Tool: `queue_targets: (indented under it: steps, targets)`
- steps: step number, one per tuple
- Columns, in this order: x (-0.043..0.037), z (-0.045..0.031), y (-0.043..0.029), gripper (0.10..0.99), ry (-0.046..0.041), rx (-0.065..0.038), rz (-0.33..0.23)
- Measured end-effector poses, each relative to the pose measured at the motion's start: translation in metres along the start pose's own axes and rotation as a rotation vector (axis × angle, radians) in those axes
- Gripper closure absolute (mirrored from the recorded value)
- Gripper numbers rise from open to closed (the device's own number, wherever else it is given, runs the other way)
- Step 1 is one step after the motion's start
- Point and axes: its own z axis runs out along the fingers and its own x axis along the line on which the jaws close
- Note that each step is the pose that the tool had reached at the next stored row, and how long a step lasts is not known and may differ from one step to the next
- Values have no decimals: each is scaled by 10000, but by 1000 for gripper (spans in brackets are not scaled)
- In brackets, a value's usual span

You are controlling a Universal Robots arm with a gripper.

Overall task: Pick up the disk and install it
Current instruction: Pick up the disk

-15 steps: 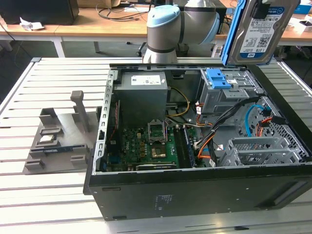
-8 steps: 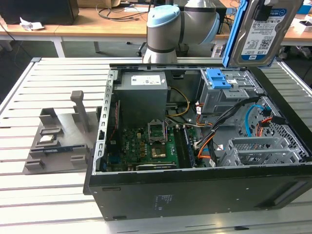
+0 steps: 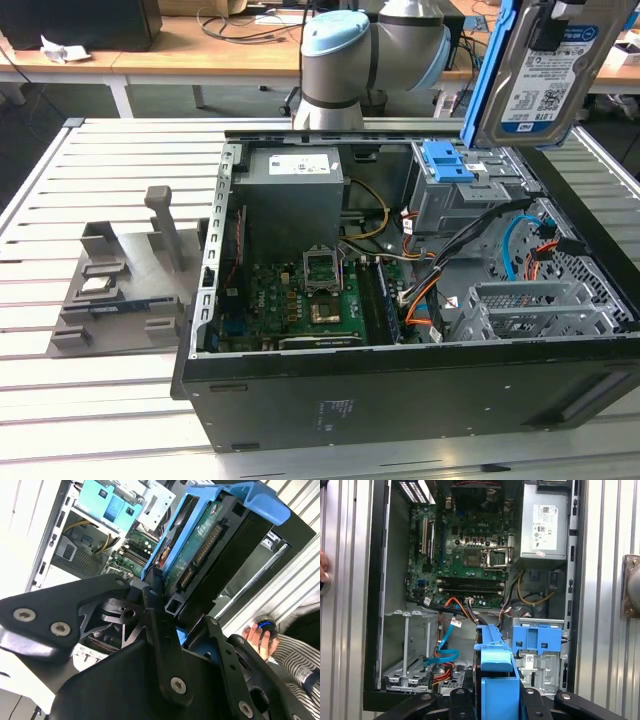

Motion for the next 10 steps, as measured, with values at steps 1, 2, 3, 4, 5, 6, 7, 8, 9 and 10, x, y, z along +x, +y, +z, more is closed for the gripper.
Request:
queue_targets:
  steps: [1, 2, 3, 4, 5, 6, 7, 8, 9, 10]
  targets:
    - [55, 4, 3, 722, 1, 0, 0]
    - [104, 8, 5, 722, 0, 0, 0]
    - [130, 10, 6, 722, 0, 0, 0]
    - [160, 13, 8, 722, 0, -1, 0]
    - [187, 15, 9, 722, 0, 0, 0]
    - [215, 17, 10, 722, 0, 0, 0]
    - [246, 19, 12, 722, 1, 0, 0]
    - [270, 21, 13, 722, 0, 0, 0]
    - [298, 23, 14, 722, 0, 0, 0]
    - [322, 25, 15, 722, 0, 0, 0]
